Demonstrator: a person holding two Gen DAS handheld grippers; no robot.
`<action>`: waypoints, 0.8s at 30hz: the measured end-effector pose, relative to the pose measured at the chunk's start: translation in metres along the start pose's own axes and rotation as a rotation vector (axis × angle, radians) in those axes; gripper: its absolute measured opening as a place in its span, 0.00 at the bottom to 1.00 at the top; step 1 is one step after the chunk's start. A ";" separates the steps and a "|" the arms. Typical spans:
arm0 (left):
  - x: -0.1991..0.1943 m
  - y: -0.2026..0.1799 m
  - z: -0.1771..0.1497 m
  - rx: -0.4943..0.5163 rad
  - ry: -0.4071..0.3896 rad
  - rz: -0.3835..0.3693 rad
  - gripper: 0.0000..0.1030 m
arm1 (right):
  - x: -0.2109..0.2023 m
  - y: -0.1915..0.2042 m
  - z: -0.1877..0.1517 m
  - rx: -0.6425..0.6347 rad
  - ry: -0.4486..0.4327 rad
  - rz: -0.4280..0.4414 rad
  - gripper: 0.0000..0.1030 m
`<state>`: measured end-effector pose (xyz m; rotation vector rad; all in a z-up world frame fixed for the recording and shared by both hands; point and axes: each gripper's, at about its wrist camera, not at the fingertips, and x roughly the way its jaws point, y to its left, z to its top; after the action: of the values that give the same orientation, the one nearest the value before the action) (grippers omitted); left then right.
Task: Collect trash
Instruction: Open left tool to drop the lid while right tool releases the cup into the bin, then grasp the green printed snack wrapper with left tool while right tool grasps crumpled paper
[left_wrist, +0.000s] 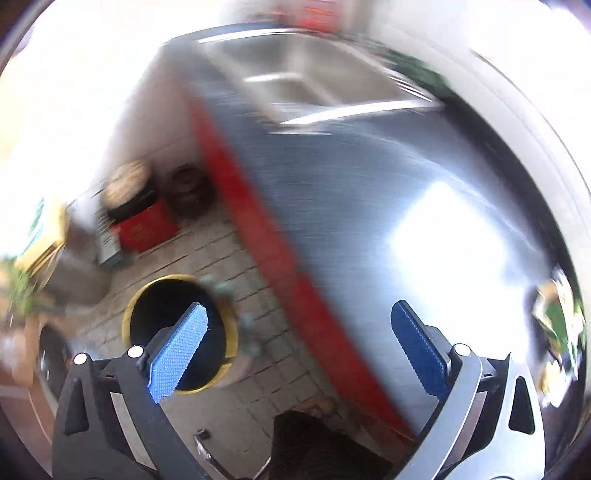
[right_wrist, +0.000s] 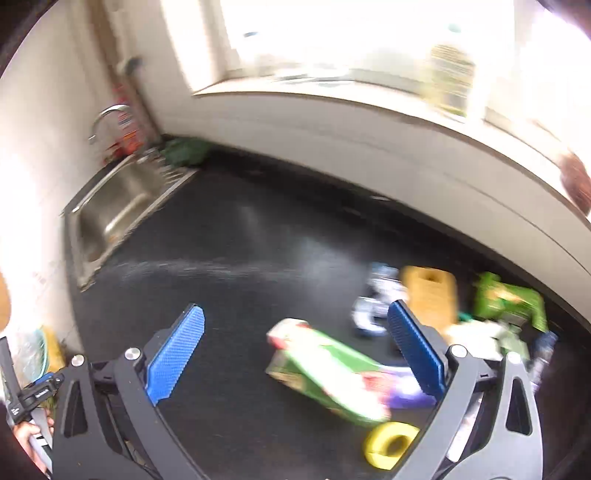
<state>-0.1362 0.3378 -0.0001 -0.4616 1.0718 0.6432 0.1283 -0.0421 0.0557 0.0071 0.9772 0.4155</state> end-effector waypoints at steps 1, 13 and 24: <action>0.004 -0.035 0.002 0.076 0.007 -0.037 0.94 | -0.010 -0.041 -0.009 0.048 -0.010 -0.060 0.93; 0.011 -0.328 -0.030 0.687 0.021 -0.265 0.94 | -0.109 -0.305 -0.226 0.612 0.106 -0.440 0.93; 0.024 -0.440 -0.084 1.567 0.058 -0.311 0.94 | -0.132 -0.340 -0.293 0.806 0.144 -0.466 0.93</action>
<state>0.1166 -0.0311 -0.0391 0.7183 1.2054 -0.5655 -0.0570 -0.4530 -0.0683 0.4738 1.1951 -0.4276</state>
